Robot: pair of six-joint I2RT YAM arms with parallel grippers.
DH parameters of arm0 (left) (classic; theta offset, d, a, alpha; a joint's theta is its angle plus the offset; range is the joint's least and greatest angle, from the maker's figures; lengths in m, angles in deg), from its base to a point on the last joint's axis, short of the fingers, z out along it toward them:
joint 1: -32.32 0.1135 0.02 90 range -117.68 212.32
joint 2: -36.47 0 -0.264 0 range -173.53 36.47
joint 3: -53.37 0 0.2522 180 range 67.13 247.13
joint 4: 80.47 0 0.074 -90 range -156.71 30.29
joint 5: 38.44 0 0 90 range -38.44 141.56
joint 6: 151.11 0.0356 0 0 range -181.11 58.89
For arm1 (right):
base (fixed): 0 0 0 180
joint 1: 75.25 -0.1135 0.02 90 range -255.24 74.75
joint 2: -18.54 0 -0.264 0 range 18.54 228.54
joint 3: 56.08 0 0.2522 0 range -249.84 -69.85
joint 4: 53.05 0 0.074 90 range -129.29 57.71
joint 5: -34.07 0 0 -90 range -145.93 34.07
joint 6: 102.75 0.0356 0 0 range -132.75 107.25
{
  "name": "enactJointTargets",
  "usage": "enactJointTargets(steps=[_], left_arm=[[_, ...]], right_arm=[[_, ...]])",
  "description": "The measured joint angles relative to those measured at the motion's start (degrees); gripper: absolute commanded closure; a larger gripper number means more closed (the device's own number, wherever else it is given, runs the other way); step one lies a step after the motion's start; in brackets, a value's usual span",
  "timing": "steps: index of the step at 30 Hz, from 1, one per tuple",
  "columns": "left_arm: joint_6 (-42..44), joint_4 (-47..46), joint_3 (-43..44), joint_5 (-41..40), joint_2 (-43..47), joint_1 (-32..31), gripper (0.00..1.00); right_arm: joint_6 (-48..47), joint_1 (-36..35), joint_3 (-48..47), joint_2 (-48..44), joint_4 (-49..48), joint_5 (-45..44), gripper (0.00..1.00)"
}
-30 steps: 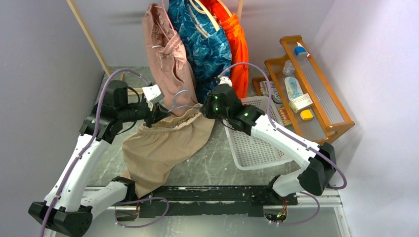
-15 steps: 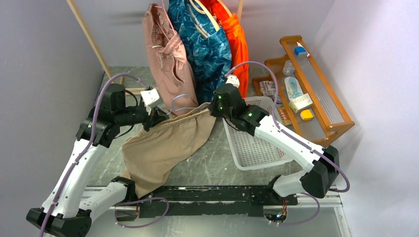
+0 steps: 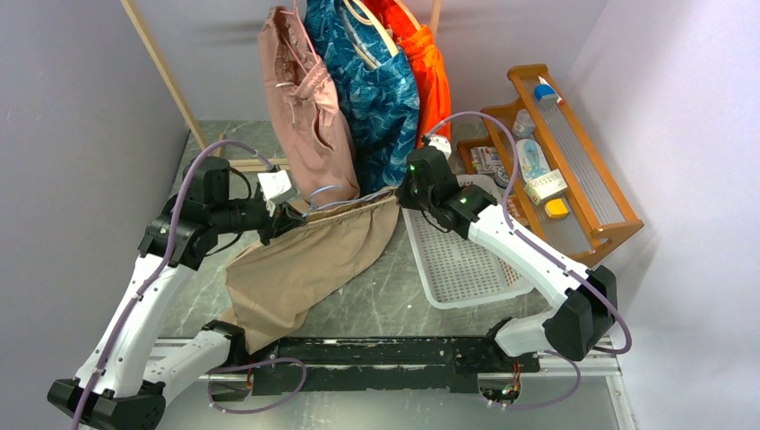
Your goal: Remove the shorts from the hanger
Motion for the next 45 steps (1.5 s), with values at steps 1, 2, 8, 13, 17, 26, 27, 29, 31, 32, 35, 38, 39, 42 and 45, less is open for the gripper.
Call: enactJointTargets(steps=[1, 2, 8, 13, 17, 26, 27, 29, 31, 32, 35, 38, 39, 42, 45], left_arm=[[-0.07, 0.00, 0.00, -0.02, 0.22, 0.00, 0.93], [-0.26, -0.07, 0.00, -0.04, 0.44, 0.00, 0.93], [-1.36, -0.50, 0.00, -0.24, 2.08, 0.00, 0.93], [-1.75, -0.48, 0.00, -0.46, 2.43, 0.00, 0.93], [-2.43, -0.52, 0.00, -0.90, 2.43, 0.00, 0.93], [-3.21, -1.42, 0.00, -1.53, 0.55, 0.00, 0.93], [-3.21, -1.42, 0.00, -1.51, 0.02, 0.00, 0.93], [-3.13, -1.42, -0.02, -1.49, -1.03, 0.00, 0.93], [-3.04, -1.42, -0.02, -1.46, -1.81, 0.00, 0.93], [-2.99, -1.42, 0.00, -1.44, -2.19, 0.00, 0.93], [-2.78, -1.40, 0.00, -1.07, -2.97, 0.00, 0.93], [-2.54, -1.27, -0.02, 0.04, -3.91, 0.00, 0.93], [-2.47, -1.16, 0.00, 0.50, -4.26, 0.00, 0.93], [-2.25, -0.35, 0.00, 2.03, -5.46, 0.00, 0.93], [-1.92, 0.81, 0.00, 3.17, -6.47, 0.00, 0.93]], right_arm=[[0.09, 0.04, 0.50, -0.02, -0.07, 0.50, 1.00], [0.20, 0.04, 0.92, -0.02, -0.13, 0.70, 1.00], [0.81, 1.40, 4.46, -0.02, -0.39, 3.52, 1.00], [0.42, 2.54, 7.61, -0.59, -2.21, 8.37, 1.00], [-0.50, 2.73, 11.72, -3.72, -5.49, 13.25, 1.00], [-0.92, 2.80, 24.65, -14.84, -12.46, 24.37, 0.56], [-1.14, 2.80, 25.03, -16.11, -12.48, 24.33, 0.54], [-2.05, 2.82, 25.33, -19.65, -12.76, 23.65, 0.51], [-3.91, 2.84, 25.31, -23.28, -14.93, 23.50, 0.50], [-5.20, 2.84, 25.29, -24.68, -16.41, 23.82, 0.50], [-10.14, 2.89, 24.98, -26.80, -21.94, 27.23, 0.50], [-16.94, 2.45, 23.71, -25.16, -28.02, 33.81, 0.50], [-19.78, 1.92, 23.06, -24.04, -29.73, 36.02, 0.49], [-30.60, -1.46, 20.46, -20.35, -32.28, 41.42, 0.48], [-42.47, -6.08, 16.98, -16.31, -32.48, 43.56, 0.46]])
